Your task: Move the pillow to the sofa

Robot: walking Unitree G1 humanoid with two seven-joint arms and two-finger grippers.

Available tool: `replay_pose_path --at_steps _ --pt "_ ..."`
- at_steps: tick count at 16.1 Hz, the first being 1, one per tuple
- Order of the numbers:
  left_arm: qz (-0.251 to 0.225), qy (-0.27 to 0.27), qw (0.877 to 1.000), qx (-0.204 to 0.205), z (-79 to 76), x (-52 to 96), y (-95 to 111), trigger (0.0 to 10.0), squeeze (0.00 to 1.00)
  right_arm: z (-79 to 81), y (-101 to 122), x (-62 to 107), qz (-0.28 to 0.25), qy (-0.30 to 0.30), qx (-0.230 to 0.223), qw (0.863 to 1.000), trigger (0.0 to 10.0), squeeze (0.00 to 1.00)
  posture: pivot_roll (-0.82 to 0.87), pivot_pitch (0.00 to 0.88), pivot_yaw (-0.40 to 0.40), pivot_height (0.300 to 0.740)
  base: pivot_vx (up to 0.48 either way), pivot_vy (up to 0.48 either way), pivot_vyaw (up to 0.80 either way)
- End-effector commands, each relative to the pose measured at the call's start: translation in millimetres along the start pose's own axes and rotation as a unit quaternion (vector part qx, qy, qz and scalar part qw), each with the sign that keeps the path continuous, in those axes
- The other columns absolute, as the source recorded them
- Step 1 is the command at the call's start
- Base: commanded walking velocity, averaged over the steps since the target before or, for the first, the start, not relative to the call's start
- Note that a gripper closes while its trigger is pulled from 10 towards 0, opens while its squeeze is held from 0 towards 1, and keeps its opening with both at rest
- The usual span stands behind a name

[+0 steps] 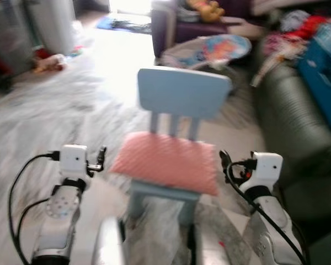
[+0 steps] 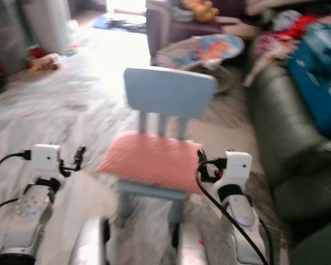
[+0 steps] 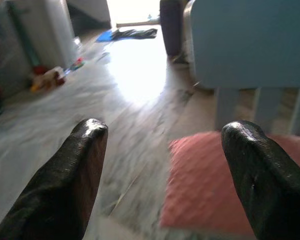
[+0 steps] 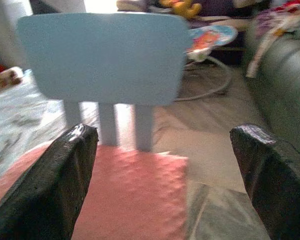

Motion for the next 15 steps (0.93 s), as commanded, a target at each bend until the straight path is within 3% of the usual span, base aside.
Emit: replay_pose_path --at_steps 1,6,11,15 --pt "-0.004 -0.018 1.0 0.006 -10.1 -1.5 1 10.0 0.0 -7.4 0 1.2 0.004 -0.01 0.004 1.0 10.0 0.0 -0.04 0.0 -0.04 0.602 0.352 0.0 0.0" --pt "-0.003 -0.021 1.0 0.005 -11.0 -2.0 1 10.0 0.0 -6.8 -1 1.2 0.006 -0.011 0.001 1.0 10.0 0.0 -0.04 0.0 -0.039 0.602 0.326 0.0 0.0" --pt "-0.002 -0.02 1.0 0.007 -10.6 -1.9 1 10.0 0.0 -7.0 -1 1.5 0.008 -0.01 0.001 1.0 10.0 0.0 -0.04 0.0 -0.039 0.602 0.0 0.0 0.0" --pt "0.038 -0.013 0.999 -0.025 6.9 -2.6 -12 10.0 0.0 -5.3 -2 2.2 0.019 0.0 0.001 1.0 10.0 0.0 -0.03 0.0 -0.041 0.572 0.0 0.0 0.0"
Point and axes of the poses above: a point about 5 cm out from each wrist's last joint towards the gripper, its own x axis pointing back from the gripper into the wrist, its own y axis along the axis of the wrist's last joint, z = x × y, the point moved 3 cm from there along -x, pointing out of the wrist towards the gripper, and after that the axes turned 6 degrees about x, right-handed, at the moved point
